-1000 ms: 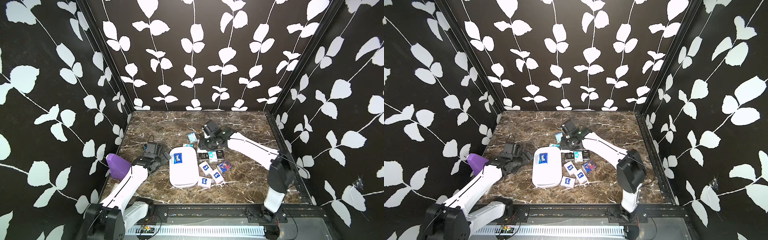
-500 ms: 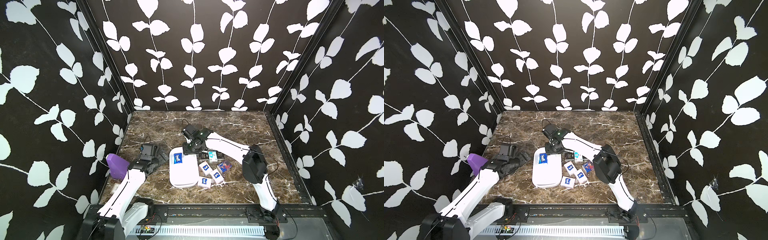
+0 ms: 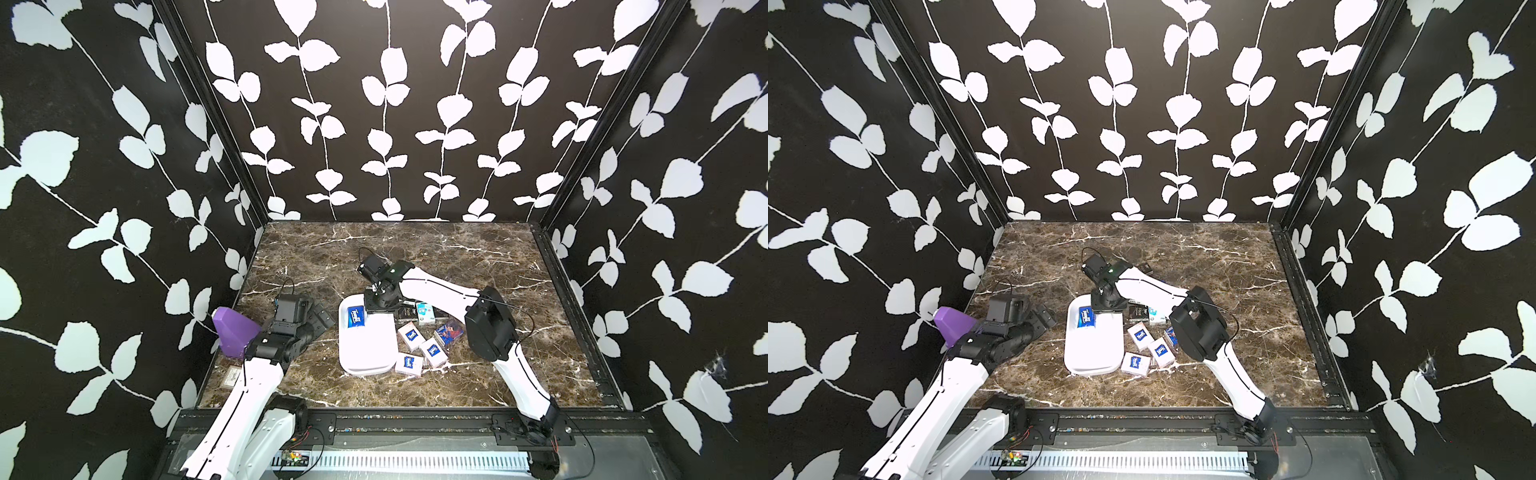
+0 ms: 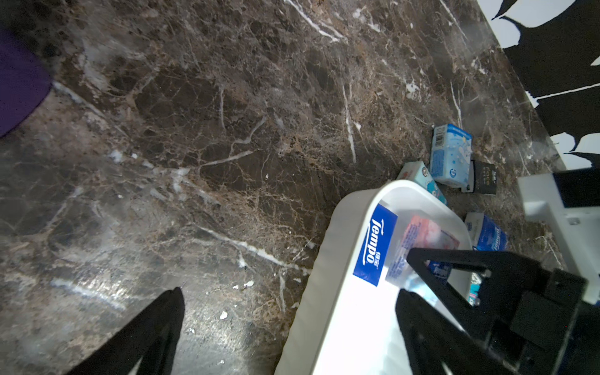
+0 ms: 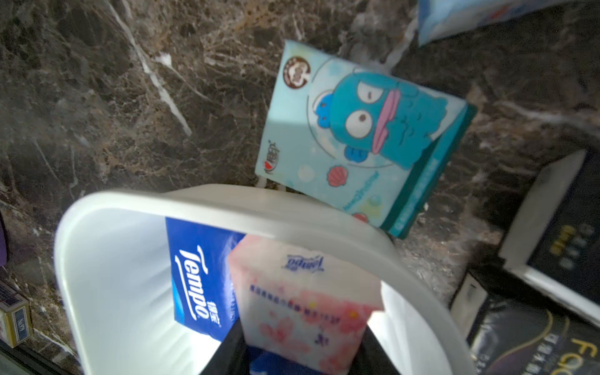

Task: Put the pocket tissues into the storage box
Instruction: Place the pocket tissues in the storage box.

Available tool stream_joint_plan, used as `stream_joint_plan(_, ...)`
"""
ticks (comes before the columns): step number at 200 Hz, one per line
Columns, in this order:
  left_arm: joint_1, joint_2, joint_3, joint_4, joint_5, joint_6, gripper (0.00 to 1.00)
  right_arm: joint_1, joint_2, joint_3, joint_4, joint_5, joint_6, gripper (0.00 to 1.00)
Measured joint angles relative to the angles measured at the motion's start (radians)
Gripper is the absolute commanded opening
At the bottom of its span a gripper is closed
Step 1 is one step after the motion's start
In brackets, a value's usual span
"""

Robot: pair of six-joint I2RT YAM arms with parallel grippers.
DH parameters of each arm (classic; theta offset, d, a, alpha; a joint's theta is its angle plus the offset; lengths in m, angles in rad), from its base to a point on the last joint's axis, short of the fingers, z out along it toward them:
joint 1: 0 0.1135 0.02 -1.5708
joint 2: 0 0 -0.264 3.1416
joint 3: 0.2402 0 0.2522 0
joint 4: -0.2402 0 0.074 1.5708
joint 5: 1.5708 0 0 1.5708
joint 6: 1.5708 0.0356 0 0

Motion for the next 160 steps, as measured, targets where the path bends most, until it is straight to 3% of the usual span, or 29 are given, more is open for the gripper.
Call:
stream_joint_plan(61, 0.0, -0.006, -0.003, -0.016, 0.008, 0.0, 0.99, 0.002, 0.072, 0.06, 0.007, -0.02, 0.031, 0.45)
stream_joint_plan(160, 0.0, -0.006, -0.01, -0.016, 0.024, 0.0, 0.99, 0.005, 0.105, 0.128, 0.007, -0.041, 0.029, 0.64)
